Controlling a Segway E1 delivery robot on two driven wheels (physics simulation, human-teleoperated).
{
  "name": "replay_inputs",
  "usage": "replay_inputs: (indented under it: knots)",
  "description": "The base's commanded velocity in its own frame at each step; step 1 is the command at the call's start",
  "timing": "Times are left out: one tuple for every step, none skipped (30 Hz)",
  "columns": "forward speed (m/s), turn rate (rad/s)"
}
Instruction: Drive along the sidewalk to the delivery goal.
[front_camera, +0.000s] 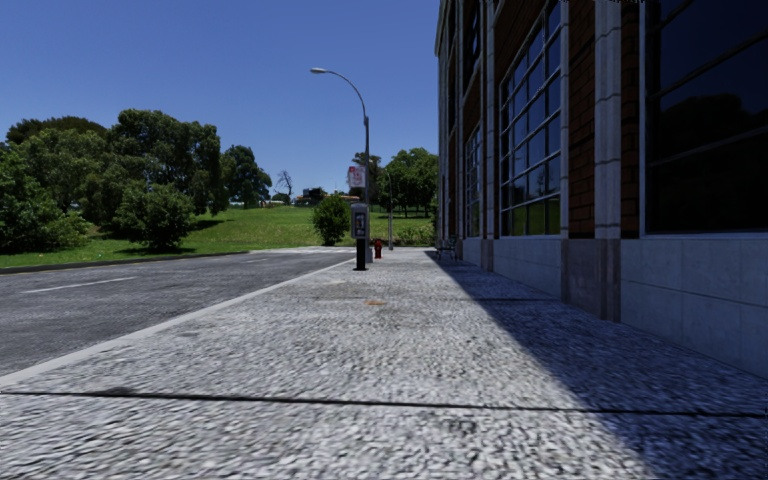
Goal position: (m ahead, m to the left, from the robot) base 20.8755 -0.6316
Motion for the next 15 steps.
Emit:
replay_inputs:
  knots:
    - [1.80,0.00]
    - [1.80,0.00]
    - [1.80,0.00]
    - [1.80,0.00]
    - [1.80,0.00]
    - [1.80,0.00]
    - [1.80,0.00]
    - [1.81,0.00]
    - [1.81,0.00]
    - [1.81,0.00]
    - [1.81,0.00]
    - [1.81,0.00]
    - [1.81,0.00]
    - [1.81,0.00]
    - [1.81,0.00]
